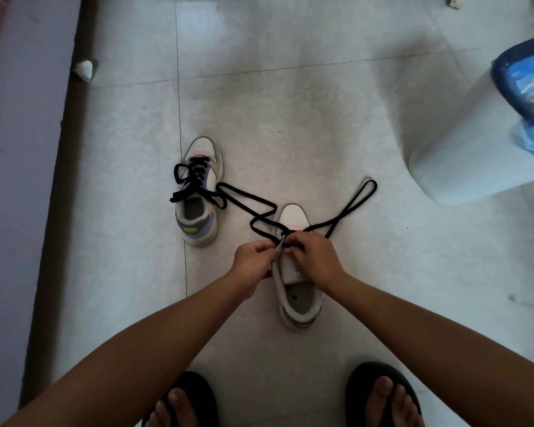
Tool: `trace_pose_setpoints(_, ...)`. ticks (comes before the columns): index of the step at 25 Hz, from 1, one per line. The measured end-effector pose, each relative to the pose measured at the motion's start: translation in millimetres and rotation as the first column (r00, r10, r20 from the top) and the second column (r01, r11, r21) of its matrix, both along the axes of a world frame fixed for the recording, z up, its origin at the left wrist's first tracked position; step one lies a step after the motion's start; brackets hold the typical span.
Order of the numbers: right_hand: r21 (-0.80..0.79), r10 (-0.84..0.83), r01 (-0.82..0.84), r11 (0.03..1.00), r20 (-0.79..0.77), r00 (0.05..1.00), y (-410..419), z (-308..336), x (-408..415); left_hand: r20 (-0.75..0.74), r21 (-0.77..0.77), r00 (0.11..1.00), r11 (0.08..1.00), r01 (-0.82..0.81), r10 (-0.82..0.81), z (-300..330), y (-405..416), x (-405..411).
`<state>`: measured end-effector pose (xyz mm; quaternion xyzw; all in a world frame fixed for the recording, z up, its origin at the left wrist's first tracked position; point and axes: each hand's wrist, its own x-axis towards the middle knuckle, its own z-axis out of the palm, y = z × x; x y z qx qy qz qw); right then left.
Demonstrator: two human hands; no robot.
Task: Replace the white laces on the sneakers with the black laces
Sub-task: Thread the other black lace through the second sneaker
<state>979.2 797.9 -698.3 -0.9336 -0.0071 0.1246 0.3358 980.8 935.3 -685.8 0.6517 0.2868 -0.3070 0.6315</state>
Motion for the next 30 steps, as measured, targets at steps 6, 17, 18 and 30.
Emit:
trace_pose_setpoints(6, 0.183, -0.173, 0.168, 0.969, 0.012, 0.985, 6.8, -2.1, -6.4, 0.202, 0.248, 0.942, 0.945, 0.214, -0.267, 0.1, -2.5, -4.3)
trace_pose_setpoints(17, 0.047, -0.232, 0.228, 0.973, 0.265, 0.936, 16.0, 1.2, -13.3, 0.038, 0.699, 0.773, 0.570, 0.432, -0.633, -0.8, -54.1, -65.2)
trace_pose_setpoints(18, -0.025, -0.170, 0.195, 0.981, 0.389, 0.906, 11.9, 2.2, -13.2, 0.033, 0.701, 0.776, 0.567, 0.431, -0.630, 0.3, -59.1, -61.5)
trace_pose_setpoints(30, 0.030, 0.009, -0.042, 0.999, 0.707, 0.707, -24.6, 56.1, -36.4, -0.112, 0.679, 0.690, 0.452, 0.579, -0.715, 5.1, -62.8, -16.4)
